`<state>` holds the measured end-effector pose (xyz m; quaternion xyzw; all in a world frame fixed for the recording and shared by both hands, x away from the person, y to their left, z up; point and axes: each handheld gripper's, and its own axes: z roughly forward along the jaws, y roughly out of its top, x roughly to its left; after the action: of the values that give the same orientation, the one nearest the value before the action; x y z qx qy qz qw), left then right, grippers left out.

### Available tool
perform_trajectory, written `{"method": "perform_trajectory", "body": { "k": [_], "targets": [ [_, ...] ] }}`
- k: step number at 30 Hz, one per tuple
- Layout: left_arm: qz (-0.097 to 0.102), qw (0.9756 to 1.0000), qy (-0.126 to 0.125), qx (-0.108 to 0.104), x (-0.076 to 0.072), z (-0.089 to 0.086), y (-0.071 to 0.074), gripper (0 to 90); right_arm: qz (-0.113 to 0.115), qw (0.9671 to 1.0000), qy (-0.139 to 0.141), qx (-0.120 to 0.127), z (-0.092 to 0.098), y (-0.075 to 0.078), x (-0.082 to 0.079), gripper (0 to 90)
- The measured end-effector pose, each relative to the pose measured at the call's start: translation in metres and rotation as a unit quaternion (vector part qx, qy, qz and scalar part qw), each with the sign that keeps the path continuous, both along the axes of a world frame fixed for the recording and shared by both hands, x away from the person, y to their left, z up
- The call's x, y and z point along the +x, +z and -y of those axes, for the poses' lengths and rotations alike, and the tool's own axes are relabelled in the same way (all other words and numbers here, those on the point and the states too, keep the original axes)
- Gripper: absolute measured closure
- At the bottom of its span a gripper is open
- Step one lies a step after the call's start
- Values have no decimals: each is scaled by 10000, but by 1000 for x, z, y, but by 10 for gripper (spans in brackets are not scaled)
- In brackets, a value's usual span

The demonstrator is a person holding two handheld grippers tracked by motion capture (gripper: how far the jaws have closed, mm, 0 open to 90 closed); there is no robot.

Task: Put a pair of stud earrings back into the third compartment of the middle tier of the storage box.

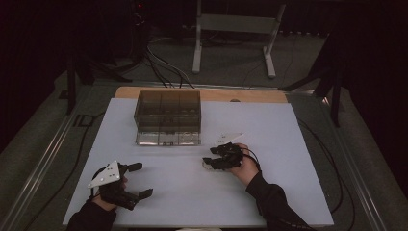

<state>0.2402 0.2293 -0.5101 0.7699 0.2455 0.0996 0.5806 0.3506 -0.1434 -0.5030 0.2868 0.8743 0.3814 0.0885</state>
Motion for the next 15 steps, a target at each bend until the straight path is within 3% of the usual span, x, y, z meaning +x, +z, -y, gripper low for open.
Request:
{"method": "perform_trajectory", "body": {
  "k": [5,7,11,15],
  "targets": [
    [-8,10000,0,-9,0,0,0,5,-96,9997,93,-191,-2,-11,8,620],
    [-20,10000,-5,-11,0,0,0,5,-94,9996,138,-239,-3,-13,9,630],
    [-26,10000,-5,-16,0,0,0,5,40,9981,353,-502,-11,-20,11,680],
    [-36,10000,-3,-30,1,0,-1,5,98,9966,557,-592,-13,-19,11,752]
  ]
}}
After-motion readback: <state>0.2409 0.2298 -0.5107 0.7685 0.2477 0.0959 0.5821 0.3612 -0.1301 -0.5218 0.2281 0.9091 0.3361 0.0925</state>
